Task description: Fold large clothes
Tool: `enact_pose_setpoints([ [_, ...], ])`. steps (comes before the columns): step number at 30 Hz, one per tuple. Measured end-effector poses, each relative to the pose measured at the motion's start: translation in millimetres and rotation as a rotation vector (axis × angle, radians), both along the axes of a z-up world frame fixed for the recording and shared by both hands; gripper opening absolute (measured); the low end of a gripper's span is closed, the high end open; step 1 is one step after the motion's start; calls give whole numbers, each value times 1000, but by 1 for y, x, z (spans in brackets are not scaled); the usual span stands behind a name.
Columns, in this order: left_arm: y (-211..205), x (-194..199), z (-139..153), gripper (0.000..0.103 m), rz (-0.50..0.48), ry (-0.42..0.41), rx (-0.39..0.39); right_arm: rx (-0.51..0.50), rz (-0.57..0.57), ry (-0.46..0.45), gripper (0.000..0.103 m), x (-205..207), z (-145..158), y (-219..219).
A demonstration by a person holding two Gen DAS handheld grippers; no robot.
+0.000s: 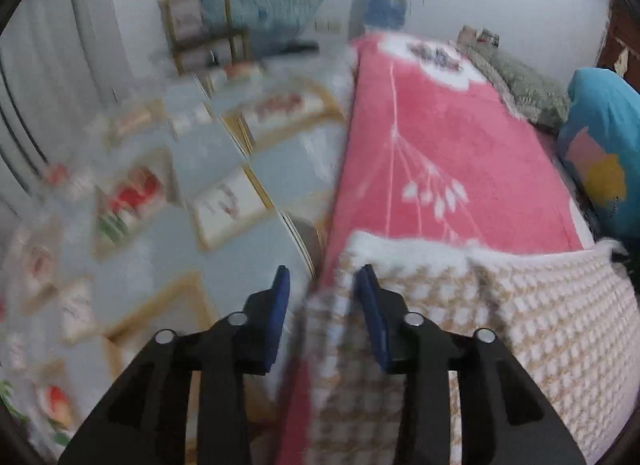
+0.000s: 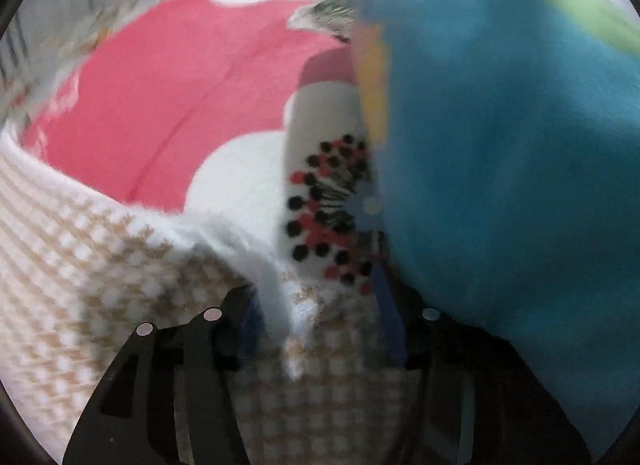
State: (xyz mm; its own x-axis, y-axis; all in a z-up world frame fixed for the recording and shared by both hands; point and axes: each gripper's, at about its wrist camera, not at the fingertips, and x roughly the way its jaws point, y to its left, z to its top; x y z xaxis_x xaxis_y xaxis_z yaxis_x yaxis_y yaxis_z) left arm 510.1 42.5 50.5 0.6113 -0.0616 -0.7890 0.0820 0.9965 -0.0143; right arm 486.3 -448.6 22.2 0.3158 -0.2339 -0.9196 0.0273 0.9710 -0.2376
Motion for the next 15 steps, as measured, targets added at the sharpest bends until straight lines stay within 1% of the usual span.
enact_pose_setpoints([
  [1,-2,-11,16,37,-17,-68,12,18,-43,-34,47,-5,13,-3],
  [2,-4,-19,27,36,-33,-114,18,33,-70,-64,47,-10,23,-4],
  [3,-8,-30,43,36,-73,-174,-1,56,-87,-83,48,-13,29,-4],
  [4,-12,-35,49,36,-103,-196,-25,87,-98,-97,48,-16,37,-4],
  [5,-21,-44,60,36,-165,-214,-86,126,-110,-140,52,-23,48,-3],
  [6,-25,-49,63,36,-183,-216,-103,146,-116,-171,54,-28,55,-4],
  [8,-45,-55,65,36,-267,-186,-172,198,-146,-220,55,-38,68,-5],
  [9,-55,-54,60,36,-319,-148,-226,205,-158,-236,55,-40,70,-7],
  [10,-65,-50,54,36,-349,-119,-261,185,-152,-247,55,-43,68,-3],
  [11,-73,-46,46,36,-367,-91,-291,143,-138,-238,55,-43,62,2],
  [12,-79,-41,37,36,-373,-59,-324,114,-120,-230,55,-44,54,7],
  [13,-83,-32,20,36,-361,-18,-368,80,-100,-219,53,-47,41,11],
  [14,-84,-22,2,35,-311,18,-370,-2,-128,-176,51,-46,12,8],
  [15,-78,-11,-22,25,-254,72,-378,-61,-160,-149,51,-48,-10,1],
])
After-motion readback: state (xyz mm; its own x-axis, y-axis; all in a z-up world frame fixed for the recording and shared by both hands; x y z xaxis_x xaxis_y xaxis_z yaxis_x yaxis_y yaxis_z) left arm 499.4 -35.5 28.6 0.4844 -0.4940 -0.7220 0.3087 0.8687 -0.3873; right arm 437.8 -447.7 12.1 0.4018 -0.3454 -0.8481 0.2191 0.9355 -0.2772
